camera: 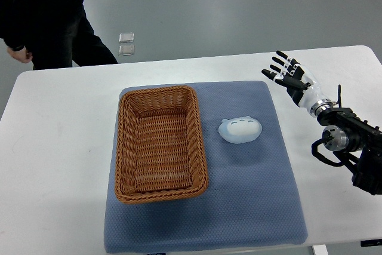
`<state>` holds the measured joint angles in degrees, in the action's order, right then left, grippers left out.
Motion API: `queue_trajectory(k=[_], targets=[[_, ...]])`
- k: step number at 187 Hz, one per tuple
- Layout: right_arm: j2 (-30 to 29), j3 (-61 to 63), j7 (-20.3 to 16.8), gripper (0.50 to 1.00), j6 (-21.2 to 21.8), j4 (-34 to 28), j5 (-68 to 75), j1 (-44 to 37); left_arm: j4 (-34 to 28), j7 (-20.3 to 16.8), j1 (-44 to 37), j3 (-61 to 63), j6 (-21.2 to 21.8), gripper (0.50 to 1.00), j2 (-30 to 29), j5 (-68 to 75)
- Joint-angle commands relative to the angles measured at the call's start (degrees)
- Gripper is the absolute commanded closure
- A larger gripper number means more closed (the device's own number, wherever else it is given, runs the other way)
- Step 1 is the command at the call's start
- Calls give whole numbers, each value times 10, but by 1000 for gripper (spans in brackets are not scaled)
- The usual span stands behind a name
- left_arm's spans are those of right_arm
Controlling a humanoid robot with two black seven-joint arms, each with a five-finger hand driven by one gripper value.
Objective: Place blue toy in brown basket
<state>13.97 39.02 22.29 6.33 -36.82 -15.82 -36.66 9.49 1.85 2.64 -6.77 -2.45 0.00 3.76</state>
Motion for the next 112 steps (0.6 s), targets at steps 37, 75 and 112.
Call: queue_trajectory(k=[37, 75, 112], targets=[[0, -10, 1, 591, 1, -1, 0, 0, 0, 0, 0, -2, 0, 500, 0, -1], [0, -10, 1, 591, 3, -1, 0, 0, -1, 0, 0, -2, 0, 500, 0, -1], [2, -11, 1, 591, 5, -3, 0, -2, 0, 0, 0, -2, 0, 500, 0, -1]])
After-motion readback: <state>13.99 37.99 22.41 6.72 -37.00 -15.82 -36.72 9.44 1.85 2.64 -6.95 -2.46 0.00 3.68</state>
